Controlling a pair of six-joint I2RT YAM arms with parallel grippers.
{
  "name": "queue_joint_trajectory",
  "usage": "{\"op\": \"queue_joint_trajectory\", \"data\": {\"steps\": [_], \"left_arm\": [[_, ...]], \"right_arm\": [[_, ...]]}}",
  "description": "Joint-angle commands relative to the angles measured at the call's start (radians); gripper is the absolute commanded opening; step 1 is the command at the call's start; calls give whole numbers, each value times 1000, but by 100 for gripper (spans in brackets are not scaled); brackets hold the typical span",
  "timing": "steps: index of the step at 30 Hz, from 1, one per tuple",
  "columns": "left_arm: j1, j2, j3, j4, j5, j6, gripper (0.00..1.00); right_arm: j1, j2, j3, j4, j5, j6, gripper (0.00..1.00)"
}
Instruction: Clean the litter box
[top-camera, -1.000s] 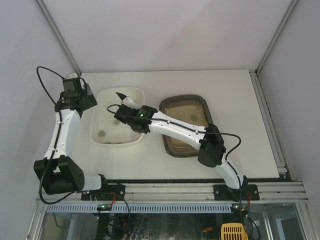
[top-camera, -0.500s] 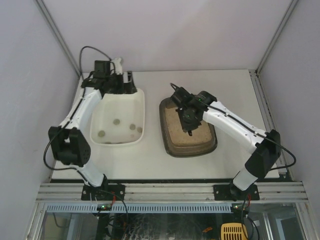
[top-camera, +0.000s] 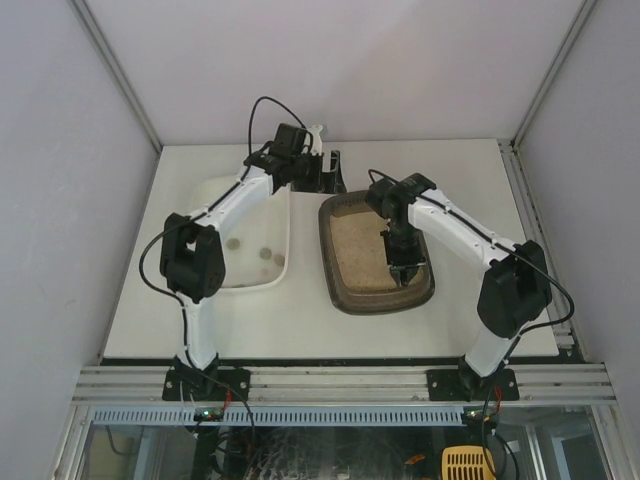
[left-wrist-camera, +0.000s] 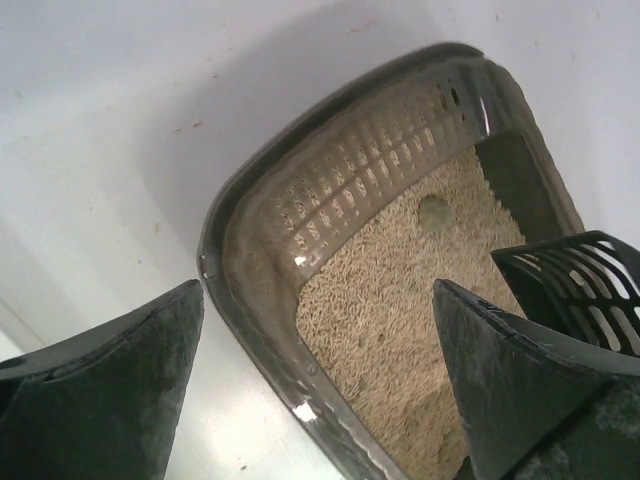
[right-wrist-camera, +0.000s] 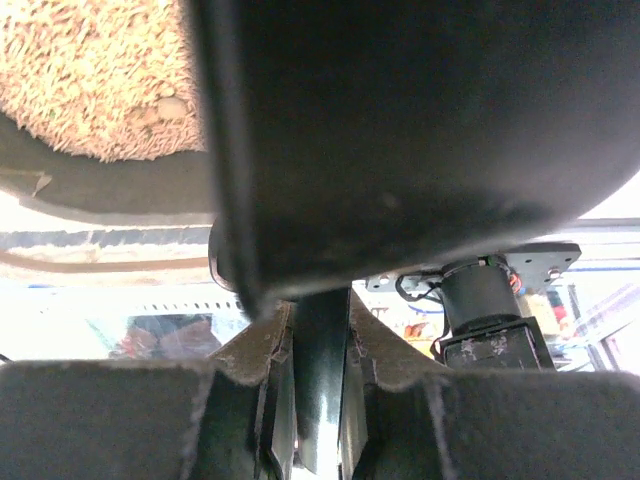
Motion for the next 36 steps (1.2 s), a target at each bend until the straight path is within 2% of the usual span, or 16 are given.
{"op": "queue_joint_trajectory", "data": {"steps": [1, 6, 10, 24, 36], "left_arm": [[11, -79, -98, 184, -64, -225, 100], [11, -170, -251, 304, -117, -375, 100], [11, -227, -324, 331, -129, -429, 100], [33, -383, -466, 371, -148, -376, 100], [52, -397, -480, 397, -141, -395, 100]], "right_arm": [[-70, 1, 56, -71, 21, 10, 0], [-109, 56, 78, -74, 29, 5, 0], [-123, 112, 108, -69, 16, -8, 0], [-139, 263, 194, -64, -61, -28, 0], [-145, 343, 268, -44, -4, -37, 0]]}}
